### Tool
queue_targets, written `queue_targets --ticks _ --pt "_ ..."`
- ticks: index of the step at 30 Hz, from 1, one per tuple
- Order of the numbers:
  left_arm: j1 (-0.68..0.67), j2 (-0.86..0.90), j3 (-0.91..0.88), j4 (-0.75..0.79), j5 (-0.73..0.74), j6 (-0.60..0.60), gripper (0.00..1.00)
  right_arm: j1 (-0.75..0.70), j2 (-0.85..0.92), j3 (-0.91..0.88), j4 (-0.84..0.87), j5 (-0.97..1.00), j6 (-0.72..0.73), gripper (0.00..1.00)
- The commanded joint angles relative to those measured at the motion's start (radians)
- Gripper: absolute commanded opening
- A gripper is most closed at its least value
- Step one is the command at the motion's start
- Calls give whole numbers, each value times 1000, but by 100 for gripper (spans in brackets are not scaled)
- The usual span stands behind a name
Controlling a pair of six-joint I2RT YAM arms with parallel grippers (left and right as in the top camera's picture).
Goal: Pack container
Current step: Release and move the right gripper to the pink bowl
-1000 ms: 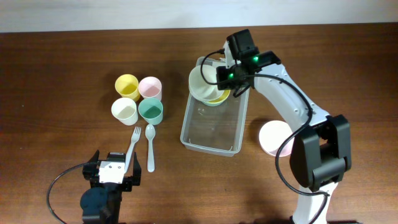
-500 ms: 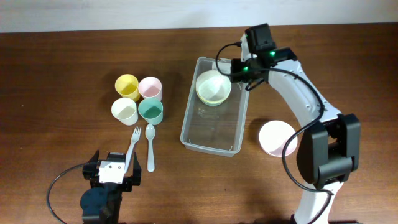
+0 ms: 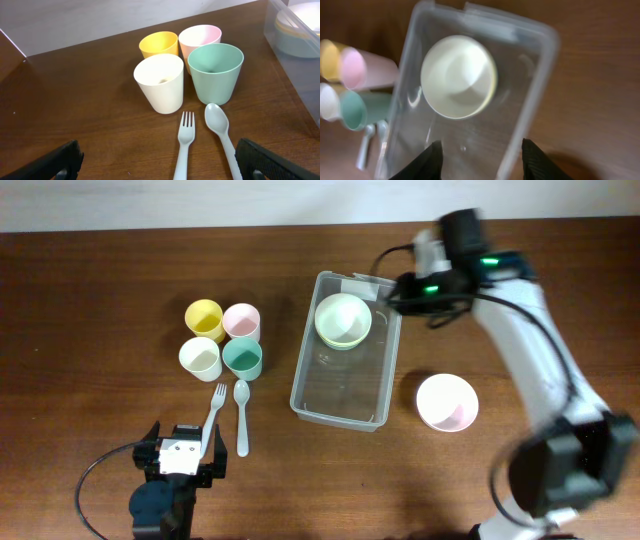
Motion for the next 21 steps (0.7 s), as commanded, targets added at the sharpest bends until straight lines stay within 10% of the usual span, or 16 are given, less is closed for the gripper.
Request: queue_targets --ticks 1,8,21 --pt "0 -6 -8 3 11 -16 100 -108 -147 6 -132 32 -22 49" --pt "0 -6 -8 3 11 -16 100 -251 -183 -68 -328 81 -78 49" --pt "0 -6 -8 3 11 -16 100 -328 -182 -636 52 204 90 61"
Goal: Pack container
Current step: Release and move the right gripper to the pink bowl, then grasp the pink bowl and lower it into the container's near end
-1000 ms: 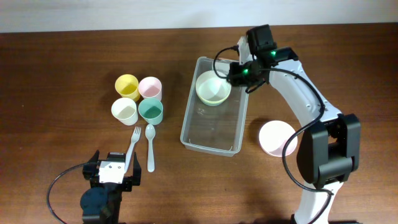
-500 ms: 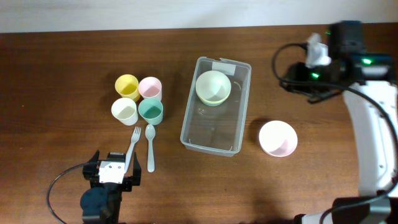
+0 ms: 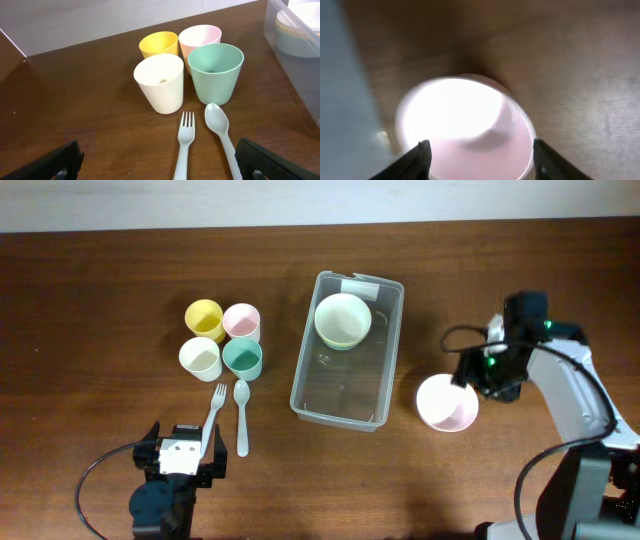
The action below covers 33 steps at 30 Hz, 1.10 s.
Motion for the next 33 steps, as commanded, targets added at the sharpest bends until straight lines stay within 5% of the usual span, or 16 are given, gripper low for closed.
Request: queue_targets --ticks 1,7,17,33 --pt "0 -7 -8 2 11 -16 100 -61 -4 -79 43 44 79 61" --pt "0 -7 -8 2 11 -16 100 -100 0 -171 106 13 82 55" --pt "0 -7 -8 2 11 -16 100 -100 -1 -332 316 -87 105 4" --pt "0 -7 -8 2 11 -16 100 13 -202 168 27 -266 3 4"
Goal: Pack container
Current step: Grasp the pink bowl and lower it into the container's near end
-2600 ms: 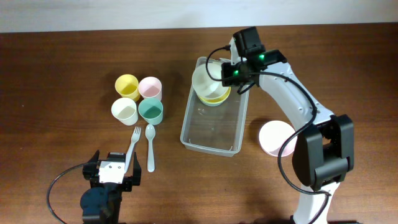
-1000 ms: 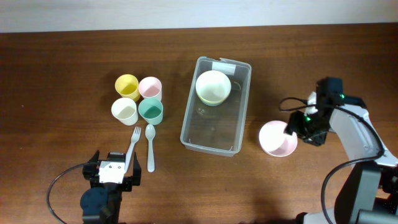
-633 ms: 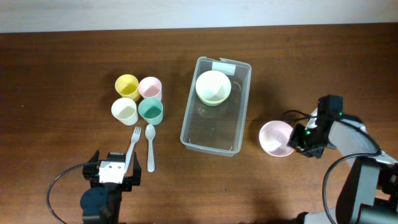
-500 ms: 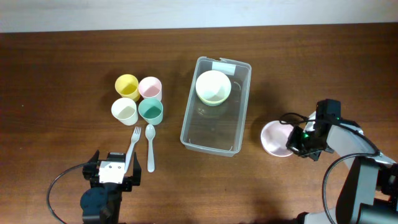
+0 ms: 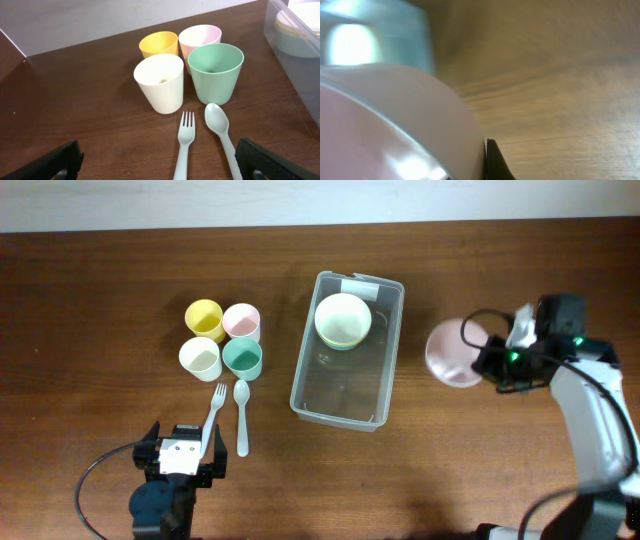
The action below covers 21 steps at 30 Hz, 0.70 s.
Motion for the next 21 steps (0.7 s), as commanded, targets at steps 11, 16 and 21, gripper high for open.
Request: queue_targets --ticks 11,16,21 --pt "0 -7 -8 2 11 -16 100 414 5 244 42 50 -58 4" --pt "0 -7 -8 2 11 -16 100 480 130 244 148 92 -58 4" --pt "0 -7 -8 2 11 -16 100 496 275 245 261 91 -38 4"
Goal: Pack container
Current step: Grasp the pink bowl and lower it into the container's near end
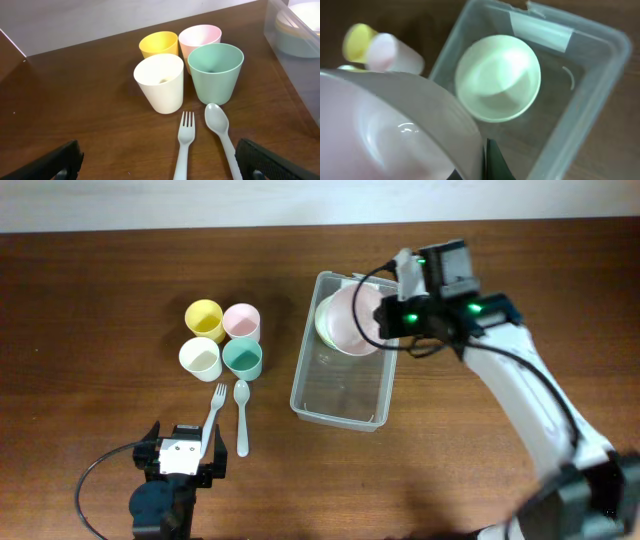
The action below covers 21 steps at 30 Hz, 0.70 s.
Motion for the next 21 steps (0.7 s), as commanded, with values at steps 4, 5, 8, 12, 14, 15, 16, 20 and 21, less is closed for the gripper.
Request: queue_targets --ticks 4,5,8,12,14,15,16,20,21 --pt "0 -7 -8 2 11 -16 100 18 150 13 94 26 33 4" --pt "0 -7 -8 2 11 -16 100 20 165 13 97 27 33 4" --pt "0 -7 -8 2 11 -16 100 26 201 13 113 32 31 4" --pt "0 -7 -8 2 11 -16 100 26 208 13 129 77 31 39" --pt "0 -7 -8 2 11 -16 100 26 207 16 138 76 28 55" --pt "0 -7 -8 2 11 -16 100 26 207 21 137 75 21 54" --pt "0 -7 -8 2 11 -16 100 26 206 32 130 66 9 53" --pt "0 -7 -8 2 11 -16 100 26 193 103 60 50 10 44" --pt "0 -7 -8 2 11 -16 100 26 189 124 39 50 10 43"
